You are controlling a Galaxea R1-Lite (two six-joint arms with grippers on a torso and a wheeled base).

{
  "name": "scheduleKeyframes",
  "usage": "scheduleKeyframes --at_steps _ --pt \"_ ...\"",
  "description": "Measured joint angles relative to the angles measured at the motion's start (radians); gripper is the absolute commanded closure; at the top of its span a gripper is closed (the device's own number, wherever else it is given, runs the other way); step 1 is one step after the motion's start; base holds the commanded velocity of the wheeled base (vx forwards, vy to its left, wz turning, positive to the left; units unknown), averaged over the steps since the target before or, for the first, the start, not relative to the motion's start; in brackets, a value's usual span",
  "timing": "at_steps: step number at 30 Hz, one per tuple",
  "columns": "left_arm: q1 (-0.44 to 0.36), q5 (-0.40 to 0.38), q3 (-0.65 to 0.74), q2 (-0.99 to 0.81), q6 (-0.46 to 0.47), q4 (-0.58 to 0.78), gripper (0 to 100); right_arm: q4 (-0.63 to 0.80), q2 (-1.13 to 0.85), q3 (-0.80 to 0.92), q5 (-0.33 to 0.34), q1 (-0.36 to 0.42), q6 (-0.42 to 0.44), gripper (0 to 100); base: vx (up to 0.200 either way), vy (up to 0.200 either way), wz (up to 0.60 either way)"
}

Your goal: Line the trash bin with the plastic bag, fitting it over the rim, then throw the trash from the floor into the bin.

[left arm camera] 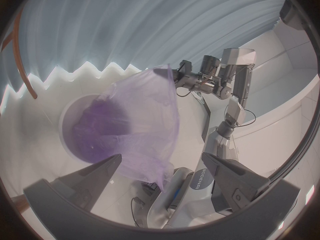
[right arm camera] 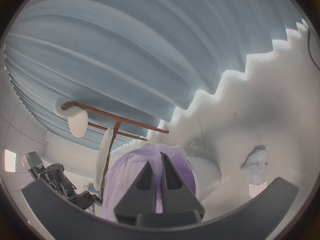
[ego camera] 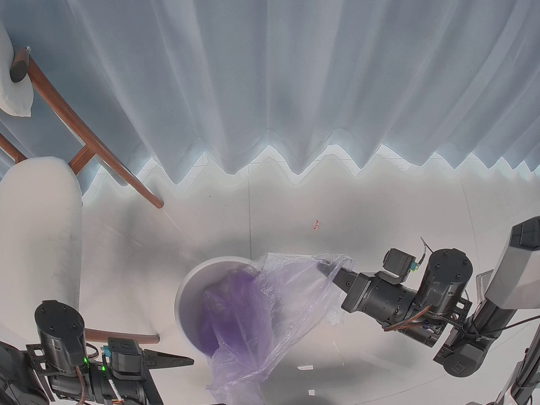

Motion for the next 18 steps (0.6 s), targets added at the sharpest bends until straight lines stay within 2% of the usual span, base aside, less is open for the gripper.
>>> scheduleKeyframes --at_steps 6,13,18 --pt "-0.017 0.011 0.000 -0.027 0.006 0.009 0 0.000 0.005 0.000 0.000 0.000 -0.001 100 0.000 0.000 0.00" --pt "-0.066 0.111 0.000 0.048 0.013 0.009 0 0.000 0.007 -0.004 0.000 0.001 0.000 100 0.000 0.000 0.00" --pt "-0.106 0.144 0.000 0.125 0.011 0.007 0 0.000 0.007 -0.005 0.000 0.002 0.000 100 0.000 0.000 0.00"
